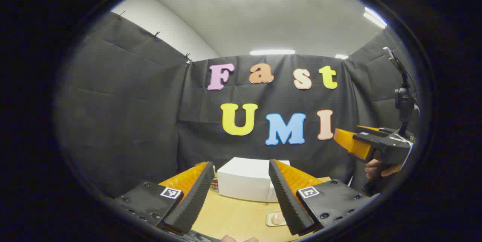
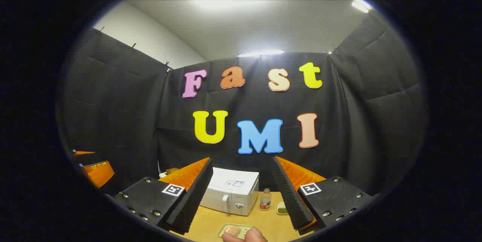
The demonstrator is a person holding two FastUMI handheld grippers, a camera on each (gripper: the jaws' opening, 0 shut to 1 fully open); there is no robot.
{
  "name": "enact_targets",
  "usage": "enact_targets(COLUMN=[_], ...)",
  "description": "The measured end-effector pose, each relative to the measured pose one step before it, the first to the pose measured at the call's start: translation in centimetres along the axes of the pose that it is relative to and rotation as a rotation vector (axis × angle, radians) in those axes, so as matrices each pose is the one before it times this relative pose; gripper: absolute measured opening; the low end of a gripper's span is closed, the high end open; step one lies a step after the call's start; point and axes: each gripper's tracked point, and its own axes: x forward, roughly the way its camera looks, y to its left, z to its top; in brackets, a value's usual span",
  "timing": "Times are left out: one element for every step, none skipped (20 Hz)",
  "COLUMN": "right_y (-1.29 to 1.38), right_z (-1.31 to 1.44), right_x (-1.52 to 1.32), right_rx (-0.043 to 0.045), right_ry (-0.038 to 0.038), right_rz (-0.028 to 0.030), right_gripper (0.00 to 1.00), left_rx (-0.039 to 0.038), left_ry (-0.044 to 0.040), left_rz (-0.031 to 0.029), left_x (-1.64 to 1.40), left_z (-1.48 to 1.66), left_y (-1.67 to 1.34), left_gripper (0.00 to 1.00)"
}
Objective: Open the microwave oven with the left hand, put the food in, and close the microwave oven.
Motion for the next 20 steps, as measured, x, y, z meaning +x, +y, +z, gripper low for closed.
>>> enact_targets(right_y=[0.807,0.399,0.224,0.48,0.556,0.543,0.342,0.187,0.049,0.072,0.03,-0.221,-0.276,-0.342,-0.536,-0.653,-0.584,-0.646,-0.682,-0.736], right_z=[-0.216,-0.002,-0.012,0.239,-0.079,0.054,-0.026,0.06,0.145,0.112,-0.006,0.025,0.001,0.093,-0.096,0.204,0.173,0.02,-0.205,-0.251], right_x=[0.072,0.12,-0.021,0.084,0.008,0.013,-0.033,-0.113,-0.087,-0.187,-0.193,-0.084,-0.106,-0.134,-0.245,-0.253,-0.319,-0.211,-0.239,-0.085], right_rx=[-0.00072,-0.00729,-0.00543,-0.00111,-0.00044,-0.003,-0.00645,-0.00804,-0.00688,-0.00459,-0.00445,-0.00441,-0.00345,-0.0036,-0.00233,-0.00101,0.00158,0.00249,0.00389,0.00643], right_ry=[0.00409,0.00201,-0.00176,-0.00483,-0.00201,0.00181,0.00246,-0.0005,-0.00308,-0.00161,0.00144,0.00013,0.00073,0.0058,0.00203,-0.00579,-0.00358,-0.0002,0.00425,0.01054], right_rz=[0.00178,-0.00801,-0.00805,-0.00394,-0.00287,0.00233,-0.00178,-0.00319,-0.00496,-0.00223,-0.00277,-0.00726,-0.00454,-0.00453,-0.00597,-0.00503,-0.0011,-0.00035,0.00242,0.00075], right_gripper=[0.95,0.96,0.95,0.95,0.95,0.95,0.95,0.95,0.95,0.95,0.95,0.95,0.95,0.95,0.95,0.95,0.95,0.95,0.95,0.95], left_rx=[0.00886,0.01026,0.00821,0.00289,-0.00147,-0.00577,-0.00867,-0.00804,-0.00378,0.00084,0.00171,0.00321,0.00261,-0.00389,-0.00842,-0.00799,-0.00168,0.00536,0.01047,0.01334], left_ry=[-0.00263,0.00018,0.00078,-0.00214,0.00012,0.00116,0.00557,0.00681,0.00651,0.00647,0.00251,0.00292,-0.0007,0.00131,0.00114,0.00256,0.0106,0.01313,0.0122,0.01273], left_rz=[0.00713,0.00465,0.00233,0.00142,0.00324,0.0018,0.00262,0.00198,0.00101,0.00197,-0.00169,-0.00186,-0.00071,-0.00335,-0.00713,-0.00885,-0.00637,-0.0027,-0.0033,-0.00693], left_x=[0.145,0.052,0.122,0.126,0.089,0.102,0.196,0.146,0.161,0.11,0.214,0.225,0.161,0.105,0.236,0.269,0.334,0.366,0.409,0.488], left_z=[0.132,-0.048,-0.246,0.043,-0.146,-0.087,-0.23,-0.265,-0.443,-0.255,-0.327,-0.225,-0.28,-0.175,-0.351,-0.402,-0.725,-0.595,-0.651,-0.686], left_y=[1.005,0.833,0.521,0.683,0.617,0.485,0.485,0.351,0.341,0.25,0.021,-0.06,-0.14,-0.258,-0.645,-0.727,-0.737,-0.72,-0.894,-1.118], left_gripper=[0.96,0.96,0.94,0.96,0.96,0.94,0.96,0.94,0.94,0.96,0.96,0.94,0.94,0.94,0.96,0.98,0.99,0.96,0.96,0.94])
